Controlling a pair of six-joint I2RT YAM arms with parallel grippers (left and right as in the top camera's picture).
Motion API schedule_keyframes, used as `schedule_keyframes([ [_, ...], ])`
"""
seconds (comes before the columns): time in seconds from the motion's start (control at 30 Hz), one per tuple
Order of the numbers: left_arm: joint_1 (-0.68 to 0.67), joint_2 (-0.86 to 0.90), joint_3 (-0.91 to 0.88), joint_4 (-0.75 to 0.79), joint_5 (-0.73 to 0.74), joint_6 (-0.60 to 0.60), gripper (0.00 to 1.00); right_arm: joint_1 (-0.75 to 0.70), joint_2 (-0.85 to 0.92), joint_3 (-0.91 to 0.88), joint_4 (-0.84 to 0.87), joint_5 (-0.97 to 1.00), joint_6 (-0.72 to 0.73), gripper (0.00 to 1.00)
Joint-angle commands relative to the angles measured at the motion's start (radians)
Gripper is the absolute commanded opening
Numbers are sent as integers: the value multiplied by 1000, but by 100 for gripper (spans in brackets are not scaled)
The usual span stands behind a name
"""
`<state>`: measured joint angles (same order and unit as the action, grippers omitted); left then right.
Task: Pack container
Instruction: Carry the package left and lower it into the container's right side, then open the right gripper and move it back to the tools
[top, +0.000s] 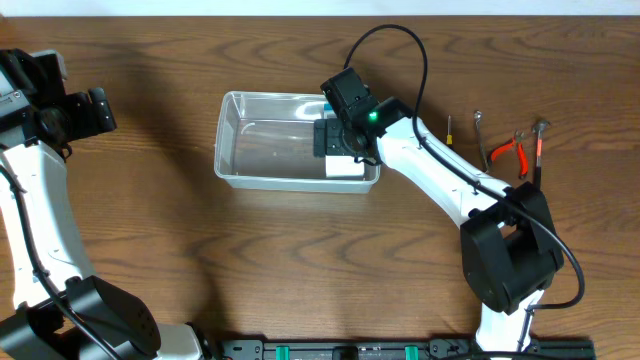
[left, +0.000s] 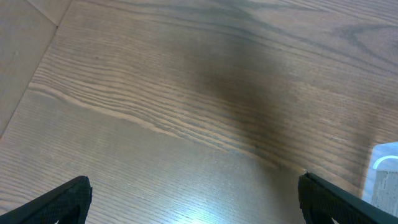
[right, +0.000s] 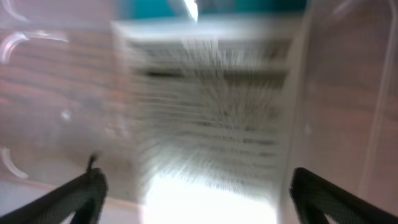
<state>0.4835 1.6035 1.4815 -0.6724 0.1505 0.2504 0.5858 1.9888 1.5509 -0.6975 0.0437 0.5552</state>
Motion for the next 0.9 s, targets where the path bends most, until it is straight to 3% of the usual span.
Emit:
schedule_keyframes([
  [0.0,3,7,6,0,-2,-6,98,7,-24,7,43,8,-146,99],
  [0.23,3,7,6,0,-2,-6,98,2,-167,7,138,45,-303,99],
  [0.43,3,7,6,0,-2,-6,98,-96,-336,7,15,193,-297,99],
  [0.63,3,7,6,0,-2,-6,98,-388,-403,7,-253,237,-272,99],
  [0.87,3,7,6,0,-2,-6,98,-721,-322,5,-422,179,-272,99],
])
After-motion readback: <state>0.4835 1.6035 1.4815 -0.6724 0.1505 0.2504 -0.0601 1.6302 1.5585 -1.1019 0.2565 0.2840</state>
